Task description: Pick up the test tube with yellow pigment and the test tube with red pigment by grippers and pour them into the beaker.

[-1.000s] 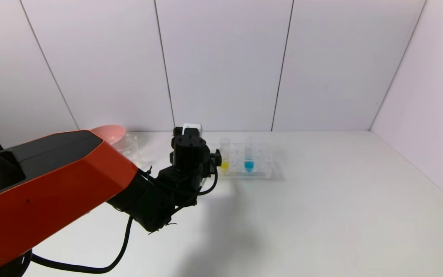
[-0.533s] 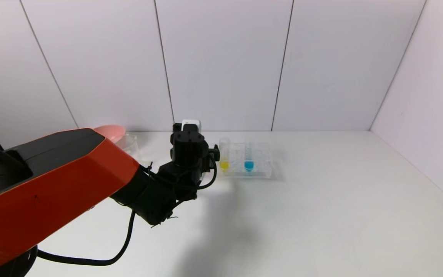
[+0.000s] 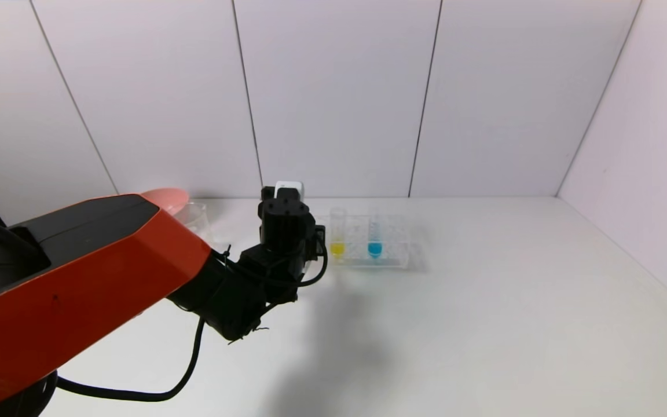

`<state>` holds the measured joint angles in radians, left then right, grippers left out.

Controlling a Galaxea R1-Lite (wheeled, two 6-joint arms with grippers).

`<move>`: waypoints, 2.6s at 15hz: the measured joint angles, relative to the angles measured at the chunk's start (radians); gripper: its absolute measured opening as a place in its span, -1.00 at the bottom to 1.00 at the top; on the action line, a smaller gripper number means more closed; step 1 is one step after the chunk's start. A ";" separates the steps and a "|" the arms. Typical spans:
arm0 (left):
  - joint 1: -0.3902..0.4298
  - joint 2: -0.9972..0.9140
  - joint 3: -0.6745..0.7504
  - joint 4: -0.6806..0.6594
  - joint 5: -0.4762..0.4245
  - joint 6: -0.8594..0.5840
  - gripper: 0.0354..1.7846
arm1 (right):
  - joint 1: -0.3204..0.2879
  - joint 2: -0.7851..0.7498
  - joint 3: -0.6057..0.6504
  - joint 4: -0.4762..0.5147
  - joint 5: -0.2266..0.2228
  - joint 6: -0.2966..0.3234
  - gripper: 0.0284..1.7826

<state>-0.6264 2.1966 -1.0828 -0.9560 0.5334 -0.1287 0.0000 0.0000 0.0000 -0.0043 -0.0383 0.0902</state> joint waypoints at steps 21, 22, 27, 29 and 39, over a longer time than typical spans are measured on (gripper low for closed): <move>-0.005 -0.172 -0.119 0.182 -0.013 0.084 -0.53 | 0.000 0.000 0.000 0.000 0.000 0.000 0.92; -0.005 -0.187 -0.126 0.195 -0.018 0.082 -0.53 | 0.000 0.000 0.000 0.000 0.000 0.000 0.92; 0.001 -0.232 -0.110 0.199 -0.032 0.079 -0.53 | 0.000 0.000 0.000 0.000 0.000 0.000 0.92; 0.026 -0.286 -0.073 0.223 -0.084 0.082 -0.53 | 0.000 0.000 0.000 0.000 0.000 0.000 0.92; 0.614 -0.769 0.171 0.644 -0.804 0.095 -0.53 | 0.000 0.000 0.000 0.000 0.000 0.000 0.92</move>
<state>-0.0119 1.4279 -0.9119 -0.3121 -0.2702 -0.0336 0.0000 0.0000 0.0000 -0.0043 -0.0383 0.0902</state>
